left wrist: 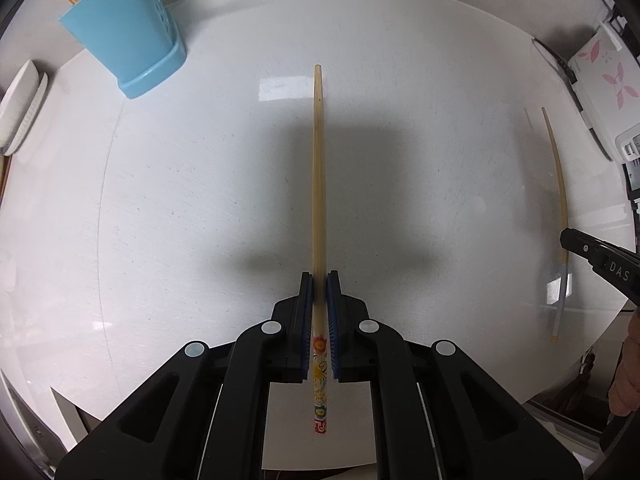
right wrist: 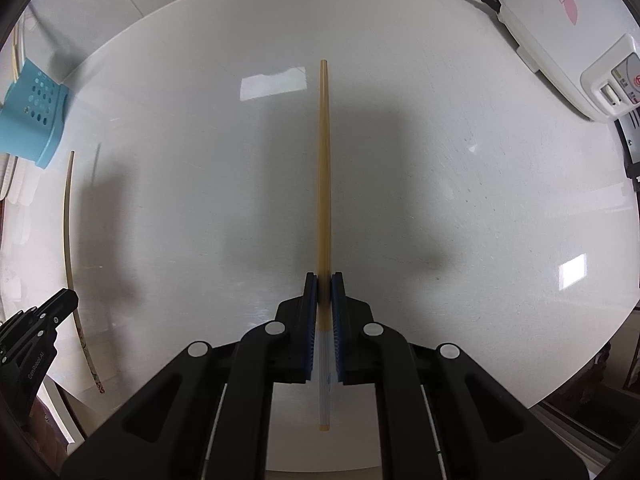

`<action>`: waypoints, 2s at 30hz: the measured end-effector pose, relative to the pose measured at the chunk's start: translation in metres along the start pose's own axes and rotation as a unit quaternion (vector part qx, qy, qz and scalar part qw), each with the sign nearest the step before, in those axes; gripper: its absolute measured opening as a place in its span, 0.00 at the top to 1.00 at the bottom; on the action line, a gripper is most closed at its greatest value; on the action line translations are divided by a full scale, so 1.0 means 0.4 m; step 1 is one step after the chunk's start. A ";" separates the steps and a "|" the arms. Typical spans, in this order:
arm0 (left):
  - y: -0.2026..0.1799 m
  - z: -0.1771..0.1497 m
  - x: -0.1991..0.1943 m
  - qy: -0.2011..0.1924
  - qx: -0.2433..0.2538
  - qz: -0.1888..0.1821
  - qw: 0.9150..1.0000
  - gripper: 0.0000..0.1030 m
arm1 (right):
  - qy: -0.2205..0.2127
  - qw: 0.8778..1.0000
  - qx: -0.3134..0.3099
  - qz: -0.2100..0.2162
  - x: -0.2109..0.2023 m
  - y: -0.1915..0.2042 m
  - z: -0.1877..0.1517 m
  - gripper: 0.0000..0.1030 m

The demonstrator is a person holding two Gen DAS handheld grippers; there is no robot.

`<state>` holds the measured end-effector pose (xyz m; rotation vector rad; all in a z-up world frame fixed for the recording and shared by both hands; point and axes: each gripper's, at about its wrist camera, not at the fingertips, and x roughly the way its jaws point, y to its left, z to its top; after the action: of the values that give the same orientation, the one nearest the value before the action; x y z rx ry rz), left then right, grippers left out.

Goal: Organize utensils
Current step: 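Lift both held chopsticks and carry them toward the blue holder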

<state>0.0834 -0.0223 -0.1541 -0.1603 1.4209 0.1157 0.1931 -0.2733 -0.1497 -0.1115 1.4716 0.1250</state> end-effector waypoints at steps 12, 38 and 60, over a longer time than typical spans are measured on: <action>0.078 -0.017 -0.081 -0.057 -0.012 -0.028 0.998 0.94 | -0.062 0.997 -0.032 0.030 -0.102 0.062 -0.032 0.94; 0.293 -0.044 -0.246 -0.142 -0.081 -0.018 0.986 0.94 | -0.155 0.978 -0.115 0.084 -0.234 0.354 0.001 0.94; 0.434 0.049 -0.387 -0.251 -0.093 -0.037 0.963 0.94 | -0.240 0.955 -0.136 0.110 -0.372 0.536 0.068 0.94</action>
<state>0.0494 0.1545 -0.0054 -0.3145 0.8950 0.2122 0.1730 -0.0597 0.0014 -0.1291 0.9703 0.5022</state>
